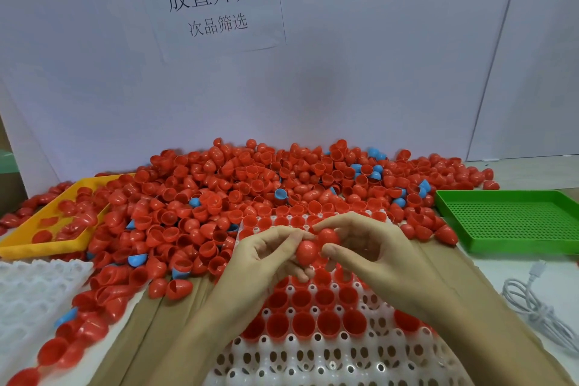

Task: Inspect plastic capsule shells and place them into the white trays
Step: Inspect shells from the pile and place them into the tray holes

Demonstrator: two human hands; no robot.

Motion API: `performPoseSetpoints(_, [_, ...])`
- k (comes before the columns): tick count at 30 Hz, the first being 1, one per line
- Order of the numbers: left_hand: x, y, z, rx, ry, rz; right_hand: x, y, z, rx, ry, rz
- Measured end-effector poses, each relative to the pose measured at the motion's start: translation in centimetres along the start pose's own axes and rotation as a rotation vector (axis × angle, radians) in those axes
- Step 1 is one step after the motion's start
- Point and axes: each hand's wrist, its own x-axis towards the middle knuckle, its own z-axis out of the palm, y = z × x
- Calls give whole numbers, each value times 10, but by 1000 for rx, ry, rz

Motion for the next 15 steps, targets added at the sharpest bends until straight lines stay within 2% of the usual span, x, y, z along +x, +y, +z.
performPoseSetpoints(7, [-3,3,0,144,-61,49,0,-2,-2,8,19,36])
performPoseSetpoints(10, [-4,5,3,148,-24,109,0,-4,-1,20,16,76])
performPoseSetpoints(12, [-5,6,6,158,16,112,0,-5,0,26,-28,120])
performPoseSetpoints(15, [-6,7,9,122,56,30,-2,-5,1,1,-122,182])
